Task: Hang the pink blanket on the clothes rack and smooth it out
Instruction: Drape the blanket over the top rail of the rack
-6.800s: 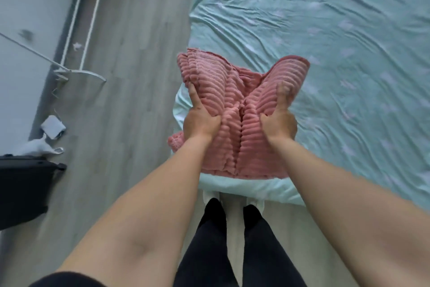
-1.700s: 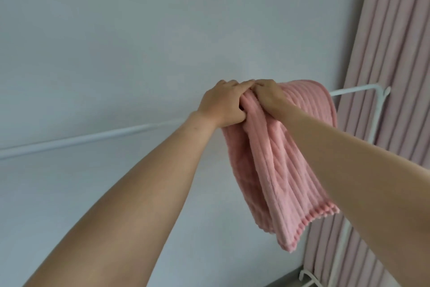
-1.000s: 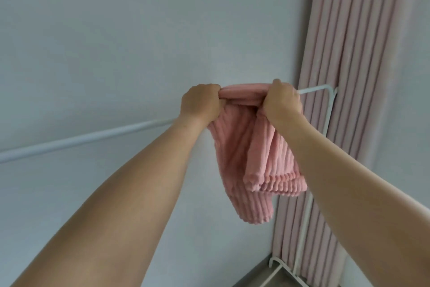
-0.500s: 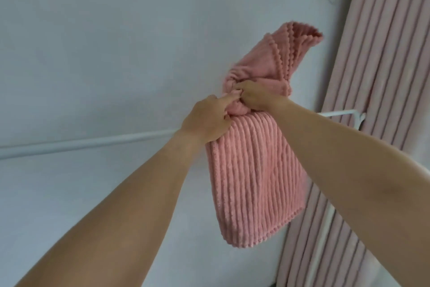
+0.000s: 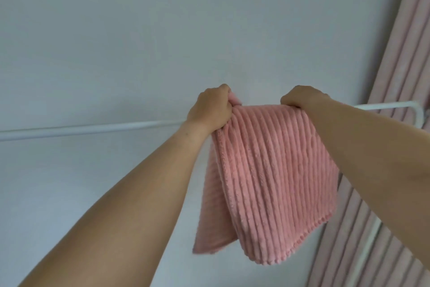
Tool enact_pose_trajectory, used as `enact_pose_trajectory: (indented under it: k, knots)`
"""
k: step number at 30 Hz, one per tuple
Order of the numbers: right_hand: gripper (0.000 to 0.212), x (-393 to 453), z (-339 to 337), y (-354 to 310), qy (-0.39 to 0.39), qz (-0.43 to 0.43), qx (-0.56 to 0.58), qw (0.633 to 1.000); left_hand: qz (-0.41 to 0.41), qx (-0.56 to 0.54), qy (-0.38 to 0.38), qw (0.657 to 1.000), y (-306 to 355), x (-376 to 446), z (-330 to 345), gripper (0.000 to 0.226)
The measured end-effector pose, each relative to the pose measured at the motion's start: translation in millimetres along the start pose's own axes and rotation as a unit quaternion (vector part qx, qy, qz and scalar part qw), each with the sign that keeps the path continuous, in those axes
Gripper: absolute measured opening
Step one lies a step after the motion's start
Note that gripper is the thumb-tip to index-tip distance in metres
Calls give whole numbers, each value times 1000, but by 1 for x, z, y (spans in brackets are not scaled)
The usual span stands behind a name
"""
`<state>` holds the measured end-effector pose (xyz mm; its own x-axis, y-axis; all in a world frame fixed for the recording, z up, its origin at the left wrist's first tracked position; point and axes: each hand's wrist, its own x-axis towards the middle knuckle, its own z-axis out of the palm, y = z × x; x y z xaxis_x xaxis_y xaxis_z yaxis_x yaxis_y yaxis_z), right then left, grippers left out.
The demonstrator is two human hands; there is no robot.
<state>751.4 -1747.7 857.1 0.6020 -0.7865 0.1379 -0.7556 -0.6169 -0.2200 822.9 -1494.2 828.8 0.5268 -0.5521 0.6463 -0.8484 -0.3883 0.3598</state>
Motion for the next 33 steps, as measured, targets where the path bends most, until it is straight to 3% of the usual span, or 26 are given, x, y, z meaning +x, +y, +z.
enact_pose_trajectory:
  k: [2, 4, 7, 11, 13, 16, 18, 20, 22, 24, 26, 28, 30, 33]
  knots:
    - [42, 32, -5, 24, -80, -15, -59, 995, -28, 14, 13, 999, -2, 2, -1, 37]
    - [39, 26, -17, 30, -137, -41, -87, 986, -42, 4, 11, 999, -3, 5, -1, 45]
    - [30, -11, -28, 26, -149, -77, -86, 982, -73, 7, 20, 997, -5, 7, 2, 54]
    - [24, -8, -19, 33, -26, -116, 49, 992, -120, 11, 78, 990, -2, 7, -6, 38]
    - [23, -15, -17, 36, 84, -101, 155, 979, -149, -4, 122, 981, 1, 4, -11, 34]
    - [17, -35, -19, 43, 230, -38, 299, 925, -186, -79, 174, 964, 12, 1, -17, 28]
    - [24, -49, -22, 48, 279, 6, 366, 888, -214, -173, 197, 941, 24, -2, -20, 18]
    - [31, -62, -23, 53, 299, 41, 412, 860, -224, -273, 202, 913, 34, -6, -22, 25]
    - [33, -72, -17, 63, 282, 65, 445, 848, -244, -334, 174, 894, 43, -13, -28, 23]
    - [42, -78, -3, 74, 234, 84, 475, 844, -277, -316, 120, 900, 45, -18, -33, 71]
    - [56, -81, 17, 86, 180, 89, 486, 851, -298, -277, 99, 908, 40, -29, -37, 87]
    - [77, -79, 39, 99, 117, 87, 499, 854, -298, -246, 101, 917, 36, -39, -35, 81]
    - [90, -87, 51, 100, 83, 85, 539, 834, -289, -204, 110, 929, 34, -49, -33, 69]
    - [77, -111, 54, 86, 61, 82, 564, 820, -264, -168, 177, 933, 35, -62, -25, 55]
